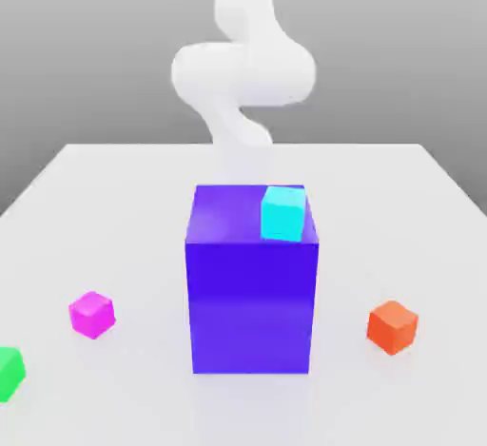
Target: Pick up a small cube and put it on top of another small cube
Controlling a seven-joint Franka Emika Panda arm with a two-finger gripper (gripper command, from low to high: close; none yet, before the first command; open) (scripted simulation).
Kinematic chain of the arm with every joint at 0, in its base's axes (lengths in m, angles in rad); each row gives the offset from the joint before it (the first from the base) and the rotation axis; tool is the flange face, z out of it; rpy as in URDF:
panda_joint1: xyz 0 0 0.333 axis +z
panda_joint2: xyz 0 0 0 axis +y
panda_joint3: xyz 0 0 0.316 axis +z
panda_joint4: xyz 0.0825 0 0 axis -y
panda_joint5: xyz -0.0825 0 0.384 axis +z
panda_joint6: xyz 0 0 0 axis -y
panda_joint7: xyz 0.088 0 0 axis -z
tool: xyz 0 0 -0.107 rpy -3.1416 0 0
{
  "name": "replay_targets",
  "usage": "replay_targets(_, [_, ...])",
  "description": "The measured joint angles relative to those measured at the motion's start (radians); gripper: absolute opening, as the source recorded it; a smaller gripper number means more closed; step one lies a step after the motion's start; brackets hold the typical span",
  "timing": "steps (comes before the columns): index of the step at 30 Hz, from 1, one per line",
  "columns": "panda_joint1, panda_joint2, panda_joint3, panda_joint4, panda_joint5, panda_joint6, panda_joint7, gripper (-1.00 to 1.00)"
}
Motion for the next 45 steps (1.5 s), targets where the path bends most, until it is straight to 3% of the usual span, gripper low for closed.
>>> replay_targets(19, [-0.495,0.494,0.065,-0.305,-0.092,0.325,0.879,0.00])
replay_targets(25, [-0.579,0.646,0.014,-0.400,-0.088,0.427,1.131,0.00])
replay_targets(29, [-0.654,0.743,-0.005,-0.465,-0.024,0.498,1.254,0.00])
replay_targets(37, [-0.644,1.012,-0.013,-0.439,0.005,0.714,1.288,0.00])
replay_targets(38, [-0.641,1.030,-0.016,-0.436,0.004,0.729,1.289,-1.00])
replay_targets(45, [-0.643,1.026,-0.015,-0.436,0.004,0.728,1.289,-1.00])
